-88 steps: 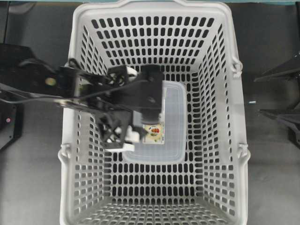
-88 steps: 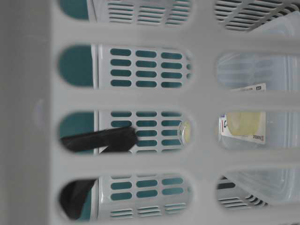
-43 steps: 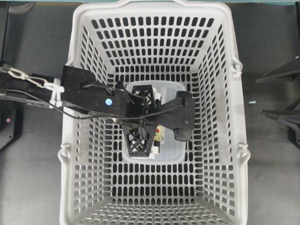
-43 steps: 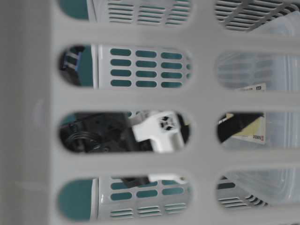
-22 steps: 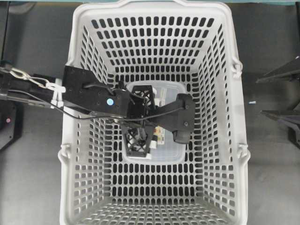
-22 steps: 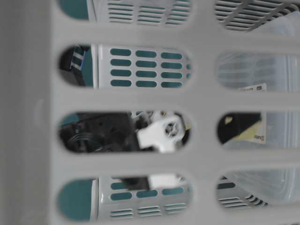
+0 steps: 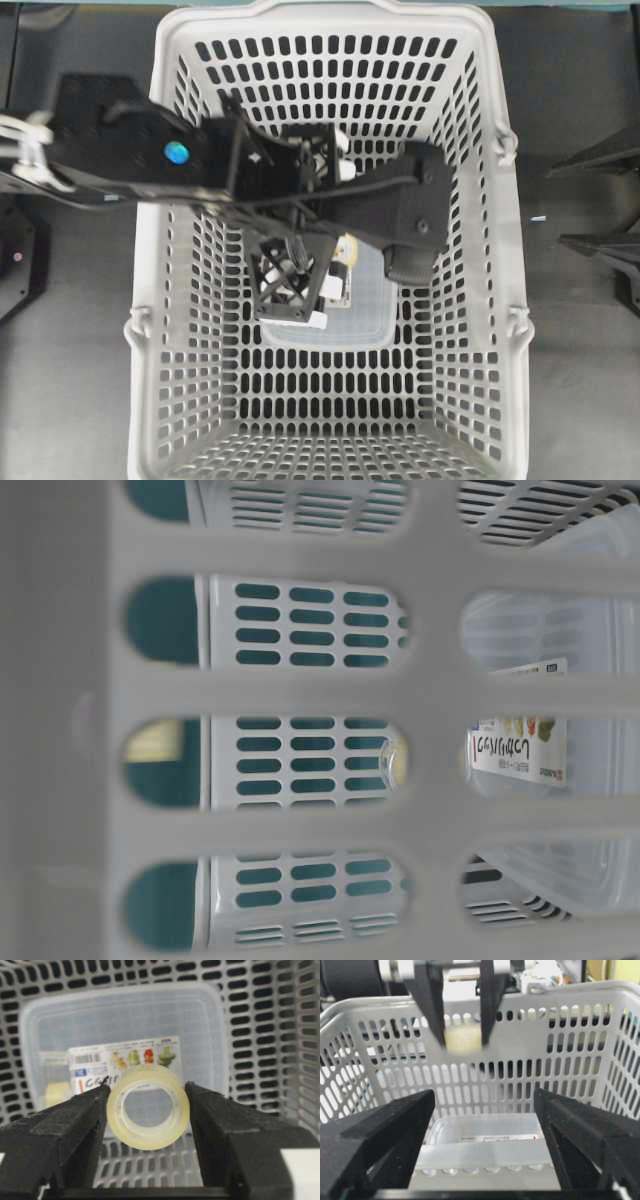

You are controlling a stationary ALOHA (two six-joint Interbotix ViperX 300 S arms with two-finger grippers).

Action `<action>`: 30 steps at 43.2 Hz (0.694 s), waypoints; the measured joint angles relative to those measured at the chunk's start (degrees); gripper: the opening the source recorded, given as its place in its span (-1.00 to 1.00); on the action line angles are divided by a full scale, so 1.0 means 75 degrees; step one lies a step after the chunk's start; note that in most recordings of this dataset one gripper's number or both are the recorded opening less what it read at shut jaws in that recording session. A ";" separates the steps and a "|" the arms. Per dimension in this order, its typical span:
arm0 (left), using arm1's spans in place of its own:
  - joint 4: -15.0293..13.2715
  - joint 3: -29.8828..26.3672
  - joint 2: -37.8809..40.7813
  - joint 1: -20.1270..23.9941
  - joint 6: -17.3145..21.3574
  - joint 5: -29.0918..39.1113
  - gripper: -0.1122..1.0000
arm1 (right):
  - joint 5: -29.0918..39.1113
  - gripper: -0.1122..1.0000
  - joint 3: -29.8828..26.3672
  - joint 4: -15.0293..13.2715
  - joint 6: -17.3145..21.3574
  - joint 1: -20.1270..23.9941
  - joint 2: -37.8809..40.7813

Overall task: Pick up the cellophane tape from the shopping basket with the left arm.
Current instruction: 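Lift the gripped tape roll upward out of the basket with the left gripper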

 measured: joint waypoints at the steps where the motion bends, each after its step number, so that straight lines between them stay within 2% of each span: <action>1: 0.0000 -0.0105 0.0000 -0.0012 -0.0012 0.0094 0.10 | 0.0000 0.59 0.0000 0.0000 0.0000 -0.0012 0.0000; 7: 0.0000 -0.0422 0.0000 -0.0035 -0.0012 0.0457 0.10 | 0.0000 0.59 0.0000 0.0000 0.0000 0.0000 -0.0035; 30: 0.0000 -0.0293 0.0047 -0.0047 -0.0012 0.0480 0.10 | -0.0012 0.59 0.0000 0.0000 0.0000 0.0000 -0.0070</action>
